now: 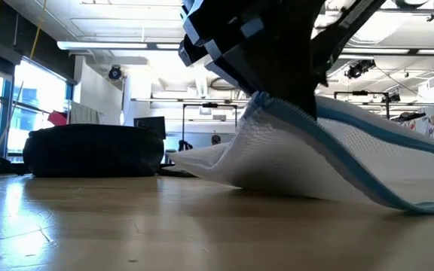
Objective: Unpack backpack
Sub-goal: Put the pink charger adapter into the transparent zipper bag
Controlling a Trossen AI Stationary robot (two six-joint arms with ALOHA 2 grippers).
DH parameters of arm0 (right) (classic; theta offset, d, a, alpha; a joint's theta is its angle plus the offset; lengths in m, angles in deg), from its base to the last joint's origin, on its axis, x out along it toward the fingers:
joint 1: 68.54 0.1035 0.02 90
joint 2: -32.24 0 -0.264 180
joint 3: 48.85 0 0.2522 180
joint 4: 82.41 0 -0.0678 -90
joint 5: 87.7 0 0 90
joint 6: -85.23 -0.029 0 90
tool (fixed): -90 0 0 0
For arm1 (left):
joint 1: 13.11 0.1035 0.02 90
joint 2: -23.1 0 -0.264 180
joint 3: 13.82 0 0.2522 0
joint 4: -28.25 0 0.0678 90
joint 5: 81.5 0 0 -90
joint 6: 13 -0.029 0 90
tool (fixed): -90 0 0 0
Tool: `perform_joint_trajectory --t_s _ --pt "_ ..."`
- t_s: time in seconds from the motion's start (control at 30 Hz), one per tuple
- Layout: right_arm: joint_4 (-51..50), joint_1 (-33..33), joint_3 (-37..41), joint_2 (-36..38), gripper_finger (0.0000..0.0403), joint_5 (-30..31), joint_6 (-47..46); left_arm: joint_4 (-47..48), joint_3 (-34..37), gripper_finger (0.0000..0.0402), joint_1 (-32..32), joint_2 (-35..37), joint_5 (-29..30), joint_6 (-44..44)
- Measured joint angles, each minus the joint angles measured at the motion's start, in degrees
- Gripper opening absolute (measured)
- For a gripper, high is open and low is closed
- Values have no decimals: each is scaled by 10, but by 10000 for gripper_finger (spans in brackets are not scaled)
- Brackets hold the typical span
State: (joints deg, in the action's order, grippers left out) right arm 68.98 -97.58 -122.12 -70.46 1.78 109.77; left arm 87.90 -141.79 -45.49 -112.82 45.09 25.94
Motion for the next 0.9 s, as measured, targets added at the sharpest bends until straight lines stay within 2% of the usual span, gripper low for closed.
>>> perform_joint_trajectory --t_s 0.23,0.47,0.6,0.77,0.9 --pt "5 -32 -15 -35 284 -45 39 -28 0 0 0 0 -1 0" --pt "16 -37 -15 -56 272 -46 51 -41 0 0 0 0 -1 2" --pt "-14 -36 -15 -63 244 -60 64 -42 0 0 0 0 -1 10" --pt "-24 -31 -15 -63 175 -65 48 -40 0 0 -3 0 -1 14" --pt "-34 -17 -15 -61 171 -60 38 -40 0 0 -7 0 -1 15"
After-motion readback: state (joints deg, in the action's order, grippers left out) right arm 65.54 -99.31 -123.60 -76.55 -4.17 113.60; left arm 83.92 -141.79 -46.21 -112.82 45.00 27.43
